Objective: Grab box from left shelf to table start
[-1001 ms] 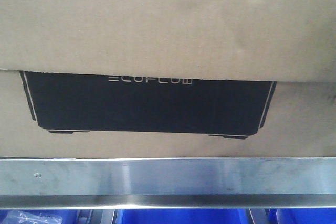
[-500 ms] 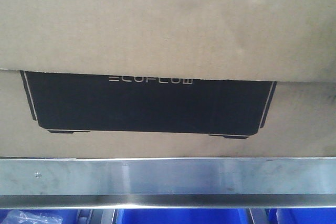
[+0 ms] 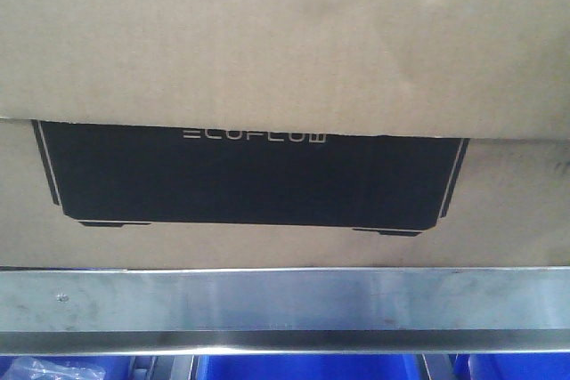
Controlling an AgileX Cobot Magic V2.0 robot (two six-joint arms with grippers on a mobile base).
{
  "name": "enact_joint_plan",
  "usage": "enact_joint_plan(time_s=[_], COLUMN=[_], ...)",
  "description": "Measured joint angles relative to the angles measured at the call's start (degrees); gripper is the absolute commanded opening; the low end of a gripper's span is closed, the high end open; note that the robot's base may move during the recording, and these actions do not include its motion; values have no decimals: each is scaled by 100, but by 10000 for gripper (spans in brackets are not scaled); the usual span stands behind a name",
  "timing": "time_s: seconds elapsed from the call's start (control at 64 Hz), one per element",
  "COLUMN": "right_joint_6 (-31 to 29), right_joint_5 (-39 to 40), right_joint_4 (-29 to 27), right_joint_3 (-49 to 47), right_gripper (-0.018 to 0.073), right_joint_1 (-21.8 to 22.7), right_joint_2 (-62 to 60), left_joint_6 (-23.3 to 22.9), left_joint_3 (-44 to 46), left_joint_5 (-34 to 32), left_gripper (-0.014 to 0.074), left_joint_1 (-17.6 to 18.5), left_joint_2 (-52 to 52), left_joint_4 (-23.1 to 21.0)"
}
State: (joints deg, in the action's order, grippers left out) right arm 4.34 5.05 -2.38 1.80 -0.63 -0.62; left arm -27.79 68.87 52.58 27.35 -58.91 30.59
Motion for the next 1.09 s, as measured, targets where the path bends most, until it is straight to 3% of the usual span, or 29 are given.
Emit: enact_joint_plan(time_s=[0.125, 0.235, 0.391, 0.563, 0.688, 1.095], right_joint_6=[0, 0, 0, 0, 0, 0], right_joint_5=[0, 0, 0, 0, 0, 0], right_joint_4=[0, 0, 0, 0, 0, 0], right_joint_3=[0, 0, 0, 0, 0, 0], right_gripper=[25, 25, 25, 25, 25, 25], right_joint_1=[0, 0, 0, 0, 0, 0], right_joint_2=[0, 0, 0, 0, 0, 0], left_joint_6=[439, 645, 1043, 1515, 1573, 1441], left_joint_3=[524, 949, 1515, 1902, 2039, 2091], left_joint_5=[634, 1053, 1678, 1898, 1907, 1910], left_gripper=[421, 417, 417, 417, 416, 373], left_joint_1=[0, -81, -424, -875, -1017, -1045], left_joint_2=[-429, -785, -1291, -1754, -1940, -2146], left_joint_4=[-671, -973, -1090, -1707, -1949, -2007])
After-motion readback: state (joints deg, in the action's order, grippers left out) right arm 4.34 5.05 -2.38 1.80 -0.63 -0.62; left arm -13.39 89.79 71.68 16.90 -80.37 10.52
